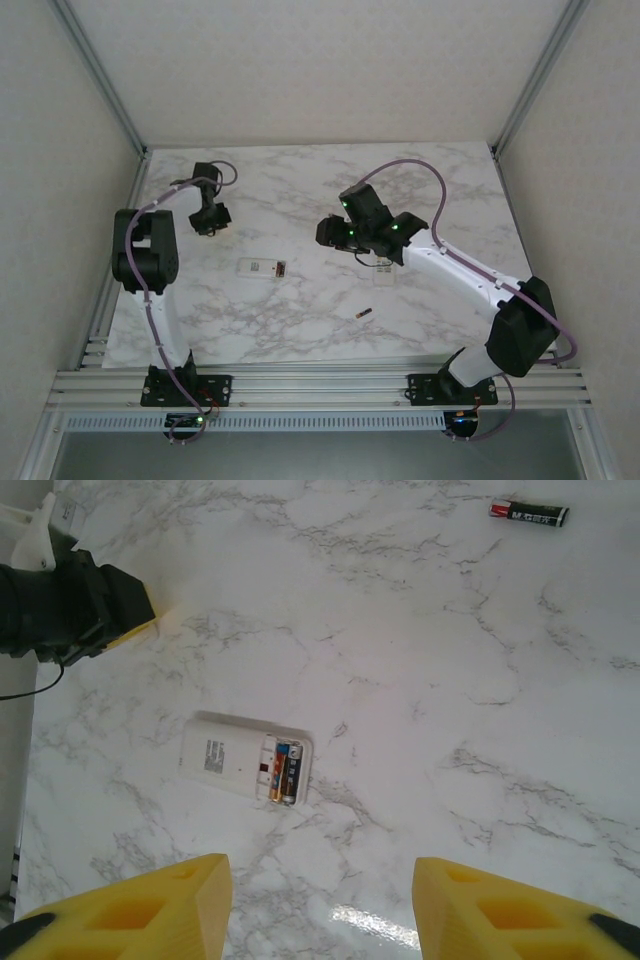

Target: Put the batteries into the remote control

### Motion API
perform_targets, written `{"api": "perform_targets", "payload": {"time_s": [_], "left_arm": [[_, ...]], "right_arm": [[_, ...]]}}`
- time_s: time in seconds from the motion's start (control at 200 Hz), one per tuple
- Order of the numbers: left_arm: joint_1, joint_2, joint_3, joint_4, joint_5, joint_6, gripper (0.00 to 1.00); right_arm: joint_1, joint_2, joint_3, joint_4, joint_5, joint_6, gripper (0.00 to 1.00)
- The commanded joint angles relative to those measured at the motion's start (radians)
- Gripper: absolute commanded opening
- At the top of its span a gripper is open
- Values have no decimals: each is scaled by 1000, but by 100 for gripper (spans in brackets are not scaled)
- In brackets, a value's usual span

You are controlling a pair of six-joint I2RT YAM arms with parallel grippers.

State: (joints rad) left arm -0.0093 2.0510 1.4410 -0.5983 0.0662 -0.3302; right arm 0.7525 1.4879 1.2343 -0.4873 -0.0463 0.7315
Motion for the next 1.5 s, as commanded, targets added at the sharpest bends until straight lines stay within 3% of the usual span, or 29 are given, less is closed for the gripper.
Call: {"api": "perform_targets", "payload": {"time_s": [0.0,0.1,0.175,0.365,0.446,0.556,0.646,0.736,0.806,0.936,1.086,1.352,1.497], "left_arm": [[-13,-51,-25,15,24,-18,18],[-18,-57,-27,14,22,-20,11],[-21,-76,-25,15,34,-22,0],[-45,-207,23,39,120,-12,0],[-86,-314,22,118,147,16,0],[-203,-532,-94,377,154,113,0],[-315,-727,-298,728,168,260,0],[-424,-887,-525,1087,141,432,0],[-466,-951,-622,1244,144,525,0],[-477,-985,-651,1293,272,655,0],[-491,-989,-680,1404,365,715,0],[-491,-907,-609,1472,543,613,0],[-490,-875,-586,1515,558,570,0]], "right_arm": [[-1,-39,-26,-13,23,24,51],[-1,-43,-33,-15,20,29,51],[-1,-49,-32,-17,24,35,51],[-47,-71,-13,-32,51,31,53],[-106,-78,-4,-28,-4,34,57],[-196,-108,2,44,-181,20,62],[-235,-133,30,125,-340,-9,64],[-236,-138,110,110,-394,-39,74],[-245,-131,170,83,-411,28,81],[-268,-130,163,187,-512,232,91],[-260,-120,43,624,-700,493,99],[-198,-32,38,1047,-789,709,99],[-167,22,77,1075,-797,747,98]]}}
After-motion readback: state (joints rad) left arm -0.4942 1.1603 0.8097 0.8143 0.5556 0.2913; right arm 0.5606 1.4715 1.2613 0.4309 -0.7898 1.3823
